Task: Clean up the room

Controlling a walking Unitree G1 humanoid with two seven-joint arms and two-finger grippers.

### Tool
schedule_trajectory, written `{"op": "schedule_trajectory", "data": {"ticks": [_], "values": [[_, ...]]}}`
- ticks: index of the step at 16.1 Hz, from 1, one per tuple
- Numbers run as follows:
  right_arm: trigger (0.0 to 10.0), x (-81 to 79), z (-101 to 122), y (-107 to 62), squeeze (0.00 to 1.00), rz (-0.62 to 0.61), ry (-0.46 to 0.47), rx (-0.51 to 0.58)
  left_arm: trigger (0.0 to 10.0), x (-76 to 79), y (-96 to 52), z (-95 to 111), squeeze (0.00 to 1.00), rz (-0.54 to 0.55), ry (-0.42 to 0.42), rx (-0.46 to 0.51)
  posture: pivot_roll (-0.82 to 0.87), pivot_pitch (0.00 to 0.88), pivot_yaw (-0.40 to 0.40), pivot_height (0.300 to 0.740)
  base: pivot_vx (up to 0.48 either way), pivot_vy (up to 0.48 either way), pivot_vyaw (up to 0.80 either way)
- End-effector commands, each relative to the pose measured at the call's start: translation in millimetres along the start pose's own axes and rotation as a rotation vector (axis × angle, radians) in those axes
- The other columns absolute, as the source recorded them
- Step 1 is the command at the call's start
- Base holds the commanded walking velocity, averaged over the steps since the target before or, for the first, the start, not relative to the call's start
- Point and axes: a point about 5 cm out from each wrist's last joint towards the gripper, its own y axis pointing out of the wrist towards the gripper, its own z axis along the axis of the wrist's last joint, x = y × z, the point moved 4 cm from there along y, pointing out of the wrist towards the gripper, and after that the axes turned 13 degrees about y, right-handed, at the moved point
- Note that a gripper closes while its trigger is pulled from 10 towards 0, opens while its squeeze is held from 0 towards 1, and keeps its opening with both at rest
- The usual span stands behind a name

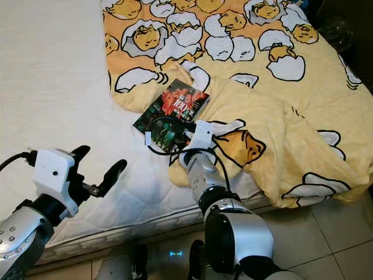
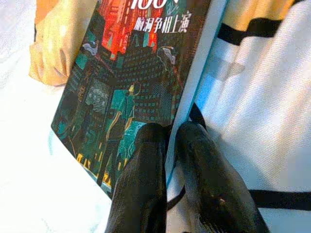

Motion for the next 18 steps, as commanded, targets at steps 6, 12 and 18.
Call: {"op": "schedule_trajectory", "data": {"ticks": [6,12,18], "values": [[0.0,-44.3,5.6,5.9,0.01,0.158,-0.042,0.032,10.0,5.8,1.7,-6.9,0.0,-0.021,-0.008,-0.029,0.29,0.248,0.005,0.723,0.0,0.0,0.0],[0.0,-47.4,23.8,-1.6,0.04,0.236,-0.18,0.158,10.0,-14.8,13.4,-28.2,0.0,0.123,-0.146,-0.115,0.24,0.198,-0.016,0.723,0.0,0.0,0.0],[0.0,-10.8,43.6,-35.3,0.01,0.165,-0.364,0.318,10.0,-31.5,33.5,-37.0,0.0,0.259,-0.18,-0.12,0.19,0.098,-0.065,0.723,0.0,0.0,0.0]]}}
